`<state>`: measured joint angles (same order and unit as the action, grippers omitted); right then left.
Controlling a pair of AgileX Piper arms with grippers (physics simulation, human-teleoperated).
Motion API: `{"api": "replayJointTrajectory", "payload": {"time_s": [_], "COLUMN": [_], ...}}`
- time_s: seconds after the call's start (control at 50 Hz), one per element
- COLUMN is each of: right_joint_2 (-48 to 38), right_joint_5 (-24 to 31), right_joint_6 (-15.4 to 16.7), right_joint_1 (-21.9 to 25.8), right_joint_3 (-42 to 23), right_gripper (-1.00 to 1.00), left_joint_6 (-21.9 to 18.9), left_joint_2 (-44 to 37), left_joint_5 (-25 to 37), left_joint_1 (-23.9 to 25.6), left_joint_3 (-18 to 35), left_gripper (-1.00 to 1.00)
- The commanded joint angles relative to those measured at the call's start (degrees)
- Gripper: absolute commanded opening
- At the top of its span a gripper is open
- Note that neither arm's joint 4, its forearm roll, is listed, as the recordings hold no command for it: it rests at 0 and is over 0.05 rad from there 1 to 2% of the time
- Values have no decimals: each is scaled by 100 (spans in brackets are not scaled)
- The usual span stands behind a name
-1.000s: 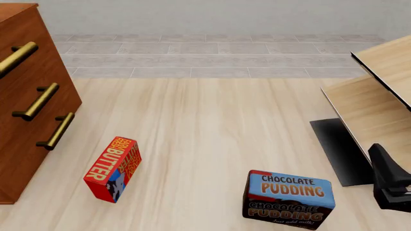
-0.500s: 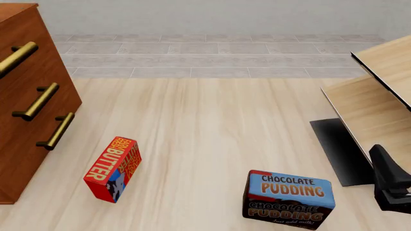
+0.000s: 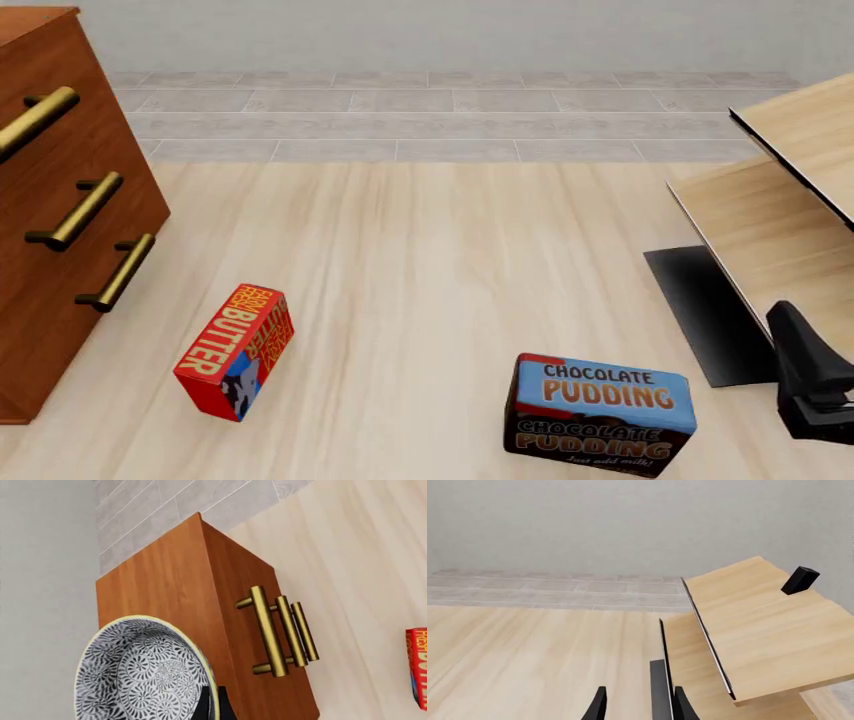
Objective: Close the top drawer of the cabinet and put the bowl on top of it.
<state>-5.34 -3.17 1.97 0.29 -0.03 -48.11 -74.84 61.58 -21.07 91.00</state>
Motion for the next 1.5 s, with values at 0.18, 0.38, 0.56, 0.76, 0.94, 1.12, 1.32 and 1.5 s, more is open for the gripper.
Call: {"api": "replayJointTrajectory", "payload": {"time_s": [0.18,0.38,0.56,0.76,0.94,1.12,1.32,1.5], "right_joint_2": [-6,-43,-45,-88,-32,79,235,322], "right_joint_5": [-4,-42,-46,-92,-50,35,158,217], "right_joint_6": [27,0,-36,-67,-105,-148,-172,-195], "right_joint_1": [23,25,21,28,23,31,22,12], "right_joint_3": [0,0,0,-3,-1,-4,-15,-18], "right_gripper": [100,100,100,100,100,100,100,100], "left_joint_6": [69,26,-65,-136,-284,-428,-426,-458], "left_joint_2": [-4,-31,-30,-56,-66,-22,207,444], "left_joint_5": [-158,-144,-147,-107,255,681,830,832], "left_joint_1": [-25,-68,-107,-193,-306,-455,-347,-246], "left_joint_3": [-359,-241,-183,-76,506,1153,1406,1489], "left_gripper": [-100,-100,100,100,100,100,100,100]}}
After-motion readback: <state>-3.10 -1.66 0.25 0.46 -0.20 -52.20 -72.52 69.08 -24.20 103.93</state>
